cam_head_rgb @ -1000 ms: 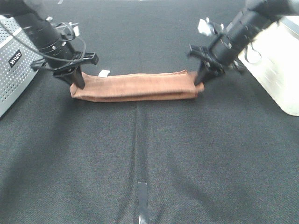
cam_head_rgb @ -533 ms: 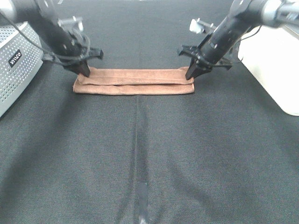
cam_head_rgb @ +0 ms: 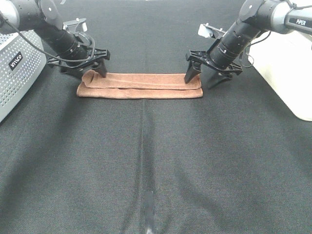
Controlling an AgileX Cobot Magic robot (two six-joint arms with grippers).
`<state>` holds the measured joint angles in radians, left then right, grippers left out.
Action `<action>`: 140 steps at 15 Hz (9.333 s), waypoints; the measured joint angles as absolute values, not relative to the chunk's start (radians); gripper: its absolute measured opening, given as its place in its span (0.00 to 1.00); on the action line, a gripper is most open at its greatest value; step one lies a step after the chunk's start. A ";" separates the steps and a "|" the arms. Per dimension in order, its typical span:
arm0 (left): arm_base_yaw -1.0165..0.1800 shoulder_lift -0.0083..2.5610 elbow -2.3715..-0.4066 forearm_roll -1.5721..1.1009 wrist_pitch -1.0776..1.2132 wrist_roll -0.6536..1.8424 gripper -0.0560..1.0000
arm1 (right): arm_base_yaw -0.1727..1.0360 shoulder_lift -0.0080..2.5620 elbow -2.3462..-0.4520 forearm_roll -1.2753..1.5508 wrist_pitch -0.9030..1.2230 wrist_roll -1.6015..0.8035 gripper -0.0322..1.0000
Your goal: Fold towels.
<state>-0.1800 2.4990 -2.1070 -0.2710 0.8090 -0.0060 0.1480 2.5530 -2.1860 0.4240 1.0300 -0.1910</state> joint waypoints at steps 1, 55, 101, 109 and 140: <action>-0.177 2.499 -2.107 -0.232 0.839 -0.059 0.79 | 0.148 2.539 -2.186 0.413 1.048 -0.191 0.81; -0.173 2.448 -2.318 -0.543 0.813 -0.098 0.77 | 0.195 2.580 -2.186 1.044 1.108 -0.406 0.82; -0.440 0.028 -0.627 0.024 1.219 -0.047 0.77 | 0.126 -0.001 -0.544 0.032 1.163 0.007 0.81; -0.440 -0.007 -0.501 -0.038 1.064 0.109 0.77 | 0.126 0.008 -0.508 0.021 1.072 -0.028 0.81; -0.034 -0.007 -0.501 -0.067 1.058 0.148 0.77 | 0.000 -0.006 -0.508 0.021 1.071 -0.028 0.81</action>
<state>-0.0340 -0.0070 -0.5010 -0.0670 1.0580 0.1480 0.0000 -0.0060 -0.5080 0.0210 1.0710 -0.0280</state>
